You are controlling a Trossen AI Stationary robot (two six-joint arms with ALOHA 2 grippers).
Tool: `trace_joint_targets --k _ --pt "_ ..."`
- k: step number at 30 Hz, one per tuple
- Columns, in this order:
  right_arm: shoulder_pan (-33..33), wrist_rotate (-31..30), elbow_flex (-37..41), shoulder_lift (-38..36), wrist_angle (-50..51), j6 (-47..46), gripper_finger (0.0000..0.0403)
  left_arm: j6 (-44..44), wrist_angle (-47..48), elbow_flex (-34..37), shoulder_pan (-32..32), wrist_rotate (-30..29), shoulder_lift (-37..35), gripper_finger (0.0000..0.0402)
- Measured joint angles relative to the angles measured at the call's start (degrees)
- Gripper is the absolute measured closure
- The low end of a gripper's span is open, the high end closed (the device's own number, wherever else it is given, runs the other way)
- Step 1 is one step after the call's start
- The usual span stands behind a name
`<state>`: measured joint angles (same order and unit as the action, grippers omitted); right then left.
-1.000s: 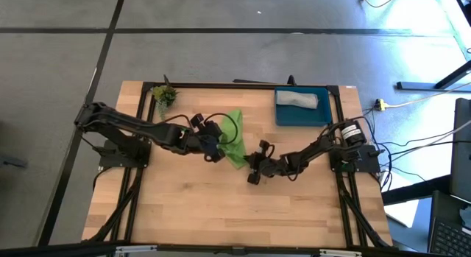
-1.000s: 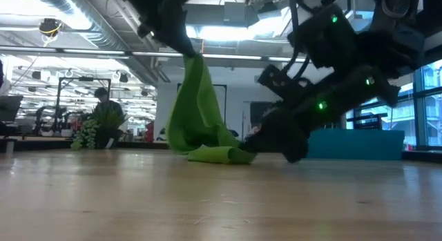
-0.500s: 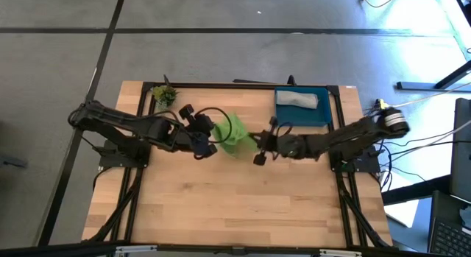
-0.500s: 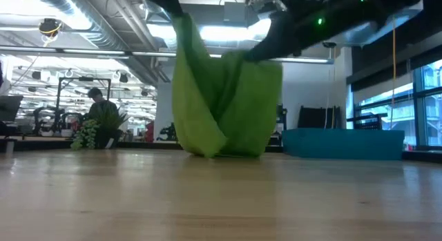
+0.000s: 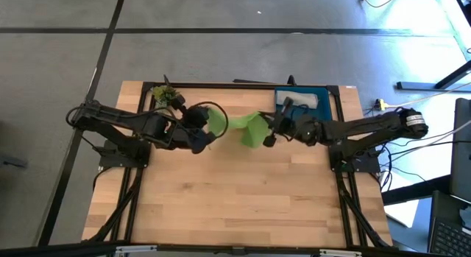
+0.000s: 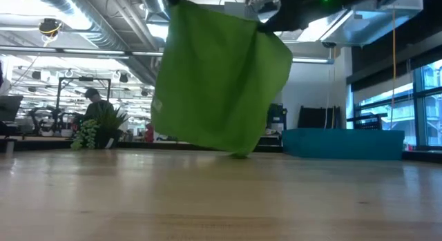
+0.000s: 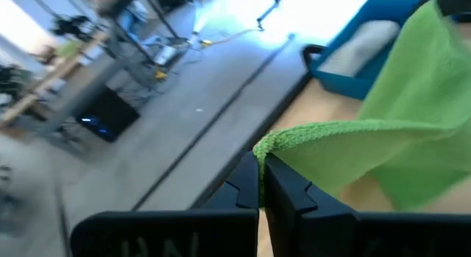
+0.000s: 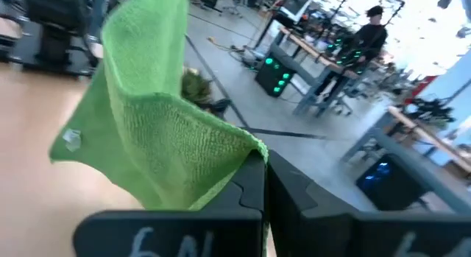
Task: Roll microfiber towels into tight, uniform cylinder then place into a basket
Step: Fold the green microfiber cloth
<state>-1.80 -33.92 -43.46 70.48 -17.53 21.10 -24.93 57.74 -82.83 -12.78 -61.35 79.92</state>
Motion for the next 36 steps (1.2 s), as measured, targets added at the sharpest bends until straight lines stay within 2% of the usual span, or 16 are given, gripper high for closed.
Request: trace_joint_targets --k 3,7,12,18,21,26,30,36 --pt "2.52 0.30 -2.15 -0.06 2.88 2.70 0.0397 0.04 0.27 0.00 1.22 -2.78 0.00 0.0401" --pt "6.83 4.15 -5.28 0.42 6.49 5.01 0.0397 0.10 0.48 0.02 4.27 -5.54 0.00 0.0401" --pt "13.29 6.02 -8.91 0.59 6.71 9.95 0.0397 1.49 3.72 0.10 9.32 -7.06 0.04 0.0401" --pt "17.93 14.18 -12.24 0.59 6.89 15.22 0.0398 4.49 3.97 0.11 12.09 -8.10 0.04 0.0401" --pt "17.89 17.87 -12.62 0.55 10.25 15.17 0.0398 4.56 4.68 0.11 11.52 -4.54 0.04 0.0401" --pt "15.57 22.61 -12.59 0.72 23.91 11.78 0.0398 4.55 6.45 0.81 8.86 4.48 0.07 0.0401" --pt "13.34 25.05 -12.53 0.79 32.05 7.66 0.0398 4.11 6.49 4.04 5.72 11.05 0.11 0.0401" --pt "8.38 30.89 -12.53 0.79 39.40 1.51 0.0398 -2.16 5.91 10.36 0.00 16.09 0.11 0.0402"
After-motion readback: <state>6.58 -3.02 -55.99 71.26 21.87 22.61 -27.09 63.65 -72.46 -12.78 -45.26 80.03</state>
